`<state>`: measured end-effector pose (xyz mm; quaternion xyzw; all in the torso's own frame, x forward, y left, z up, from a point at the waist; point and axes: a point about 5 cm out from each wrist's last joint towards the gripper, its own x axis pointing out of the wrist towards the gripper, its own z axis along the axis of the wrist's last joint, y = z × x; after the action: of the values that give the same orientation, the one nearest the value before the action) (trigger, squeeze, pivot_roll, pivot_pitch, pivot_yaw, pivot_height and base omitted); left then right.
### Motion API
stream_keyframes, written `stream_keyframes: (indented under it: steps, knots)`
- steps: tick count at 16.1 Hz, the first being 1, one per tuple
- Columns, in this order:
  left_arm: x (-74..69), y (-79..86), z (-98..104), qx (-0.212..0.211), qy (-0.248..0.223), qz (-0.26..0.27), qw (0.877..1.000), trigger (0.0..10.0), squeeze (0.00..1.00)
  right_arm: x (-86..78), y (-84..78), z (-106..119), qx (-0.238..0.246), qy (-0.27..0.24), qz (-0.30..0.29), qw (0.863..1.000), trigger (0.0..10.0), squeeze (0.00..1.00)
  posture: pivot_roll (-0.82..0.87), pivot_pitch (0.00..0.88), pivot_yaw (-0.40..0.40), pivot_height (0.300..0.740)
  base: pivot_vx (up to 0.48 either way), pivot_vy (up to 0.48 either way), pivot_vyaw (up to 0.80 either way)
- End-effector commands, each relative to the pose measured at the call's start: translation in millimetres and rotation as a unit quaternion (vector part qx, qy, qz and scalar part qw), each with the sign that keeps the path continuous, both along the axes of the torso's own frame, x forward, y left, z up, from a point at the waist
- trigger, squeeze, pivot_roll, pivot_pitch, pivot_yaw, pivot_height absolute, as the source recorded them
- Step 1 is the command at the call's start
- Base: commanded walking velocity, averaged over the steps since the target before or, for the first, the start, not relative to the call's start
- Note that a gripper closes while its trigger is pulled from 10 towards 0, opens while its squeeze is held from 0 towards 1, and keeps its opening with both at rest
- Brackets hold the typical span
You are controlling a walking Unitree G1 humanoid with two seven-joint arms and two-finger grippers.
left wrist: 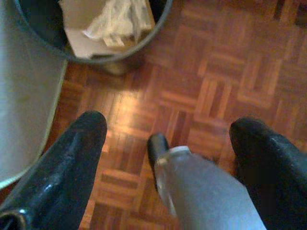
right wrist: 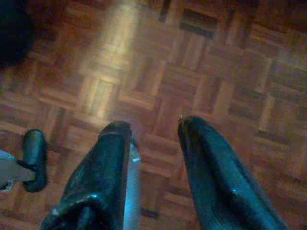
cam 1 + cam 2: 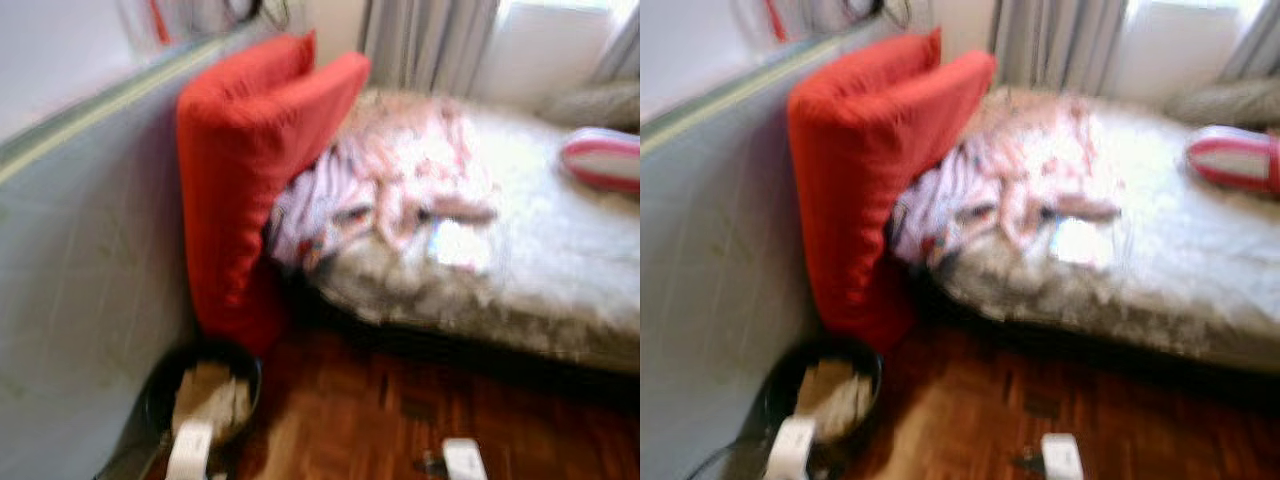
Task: Clean up the room
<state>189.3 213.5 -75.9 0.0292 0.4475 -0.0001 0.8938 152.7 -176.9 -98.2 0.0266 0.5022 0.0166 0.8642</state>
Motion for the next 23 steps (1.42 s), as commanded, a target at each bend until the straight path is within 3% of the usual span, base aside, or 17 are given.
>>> stream_keyframes:
  steps: [1,5,14,23]
  knots:
    - [2.8,-5.8,0,-0.006,-0.002,-0.002,1.0,10.0,0.0,-1.0,-8.3,0,-0.009,0.001,-0.007,1.0,10.0,0.0,0.04,0.0,-0.035,0.74,0.0,-0.277,0.0]
    - [3.4,-4.3,1,-0.006,-0.003,-0.002,1.0,10.0,0.0,-1.0,-7.4,0,-0.008,0.0,-0.01,1.0,10.0,0.0,0.04,0.0,-0.027,0.74,0.0,-0.279,0.0]
    - [3.8,-6.1,1,-0.031,-0.013,0.012,0.999,10.0,0.0,-5.5,-7.6,-1,-0.006,0.003,-0.011,1.0,10.0,0.0,0.04,0.0,-0.024,0.74,0.0,0.0,0.0]
    - [-1.0,-4.9,-1,-0.036,-0.003,0.022,0.999,10.0,0.0,-9.8,-9.8,-2,-0.015,0.01,0.007,1.0,10.0,0.0,0.04,0.0,-0.029,0.74,0.305,0.0,0.0]
